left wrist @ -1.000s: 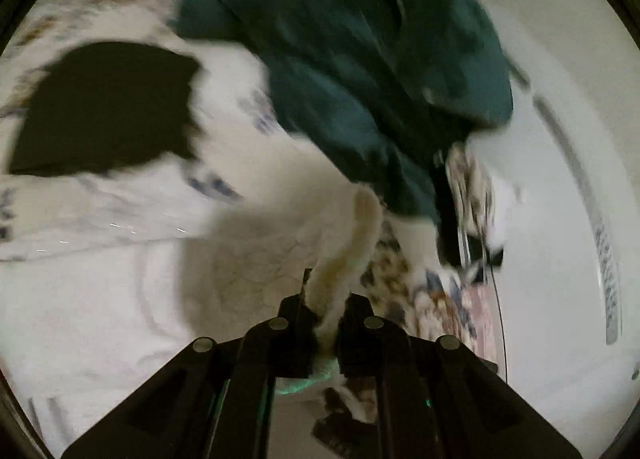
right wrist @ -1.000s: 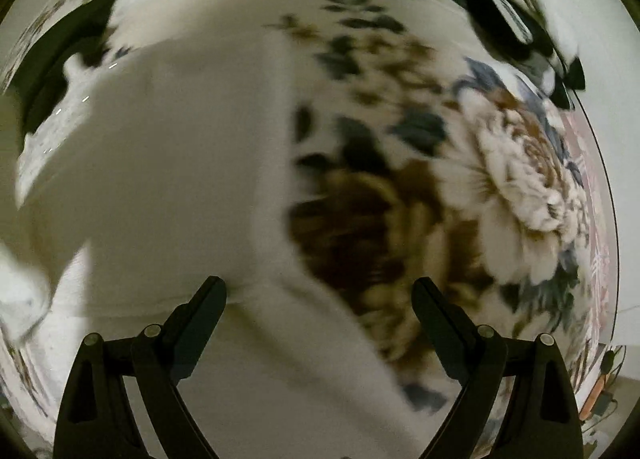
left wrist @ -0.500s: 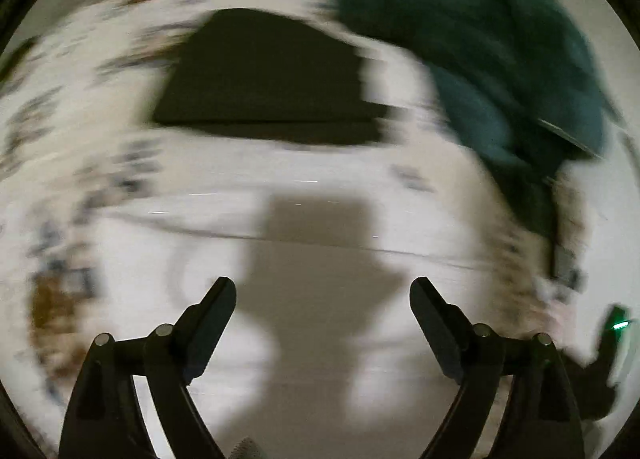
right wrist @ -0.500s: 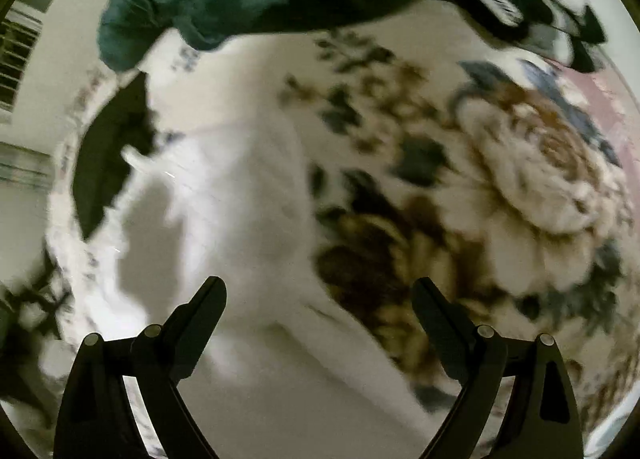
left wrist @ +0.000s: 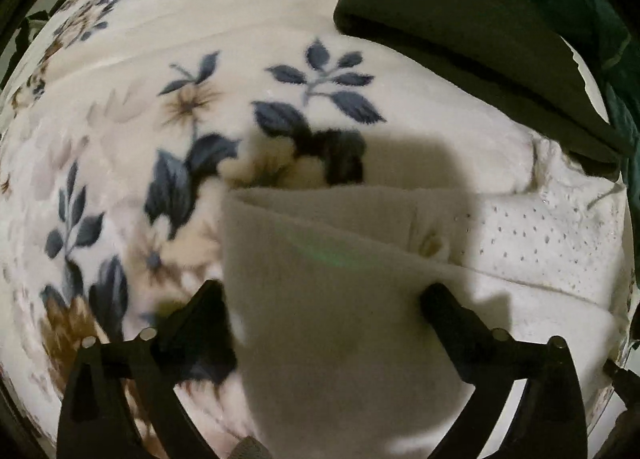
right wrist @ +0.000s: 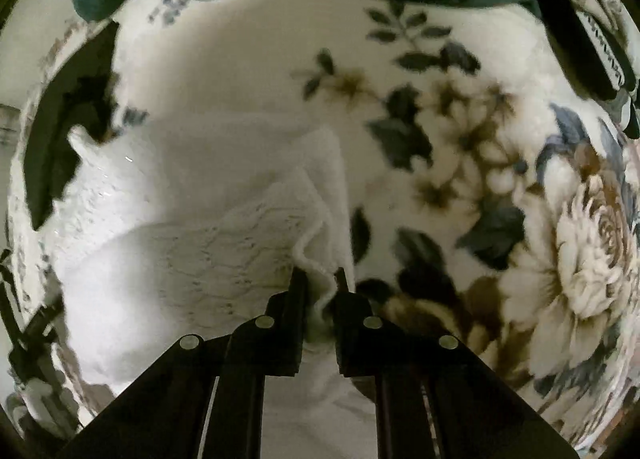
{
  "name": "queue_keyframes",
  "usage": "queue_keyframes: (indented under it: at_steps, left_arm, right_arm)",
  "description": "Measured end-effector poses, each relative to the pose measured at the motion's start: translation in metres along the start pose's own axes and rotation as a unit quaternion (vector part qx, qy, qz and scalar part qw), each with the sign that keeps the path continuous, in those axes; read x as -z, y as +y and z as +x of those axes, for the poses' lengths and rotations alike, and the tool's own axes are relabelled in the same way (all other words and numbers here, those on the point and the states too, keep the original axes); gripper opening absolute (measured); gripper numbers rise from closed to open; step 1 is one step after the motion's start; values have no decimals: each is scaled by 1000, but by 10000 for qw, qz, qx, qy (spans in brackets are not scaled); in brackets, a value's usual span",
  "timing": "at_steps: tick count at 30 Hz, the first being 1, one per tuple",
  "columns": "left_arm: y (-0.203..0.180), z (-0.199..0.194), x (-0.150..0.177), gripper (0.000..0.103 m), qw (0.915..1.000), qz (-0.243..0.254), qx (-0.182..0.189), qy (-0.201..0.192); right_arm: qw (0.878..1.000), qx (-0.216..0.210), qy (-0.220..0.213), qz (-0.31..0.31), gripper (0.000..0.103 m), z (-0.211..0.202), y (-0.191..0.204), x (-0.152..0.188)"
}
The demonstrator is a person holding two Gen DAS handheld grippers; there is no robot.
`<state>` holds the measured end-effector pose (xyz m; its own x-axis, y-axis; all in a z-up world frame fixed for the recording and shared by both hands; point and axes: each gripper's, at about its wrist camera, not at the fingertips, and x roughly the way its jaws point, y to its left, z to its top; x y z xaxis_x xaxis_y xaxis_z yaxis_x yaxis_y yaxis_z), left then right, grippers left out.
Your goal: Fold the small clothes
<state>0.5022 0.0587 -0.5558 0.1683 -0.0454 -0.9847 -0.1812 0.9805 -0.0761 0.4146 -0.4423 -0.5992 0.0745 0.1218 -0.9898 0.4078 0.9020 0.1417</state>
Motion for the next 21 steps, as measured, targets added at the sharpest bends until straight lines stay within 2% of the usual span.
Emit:
queue_keyframes:
  at_steps: [2,4,6,8,9,12,15,19,21]
  left_arm:
    - [-2,-6,1,103,9999,118,-36,-55]
    - [-3,-20,2,103,9993,306,-118,-164]
    - [-9,-43,8,103,9977,517,-183,-404]
    - [-17,-73,20,103,9955,679,-64,-657]
    - [-21,-87,27,103,9944,742,1,-750]
    - [-56,-128,67,103,9911,927,285,-908]
    - [-101,-158,127,103,9882,1155,632,-785]
    - [-166,-168,207,103,9860,1385,871,-314]
    - [-201,-158,258,103,9848,1395,1028,112]
  right_arm:
    - [9999,55,87,-8,13,2,4,-4]
    - [9998,-70,169,84,21,-4,5,-8]
    - [9991,-307,248,131,38,-21,3,-7]
    - [9986,-447,280,56,53,-43,-1,-2]
    - [9982,-498,318,-56,54,-57,-4,3]
    - [9963,-504,478,-510,54,-101,-19,24]
    - [9936,-549,652,-741,54,-139,-49,44]
    - [9910,-730,816,-775,54,-180,-114,66]
    - [9896,-810,907,-772,55,-186,-146,62]
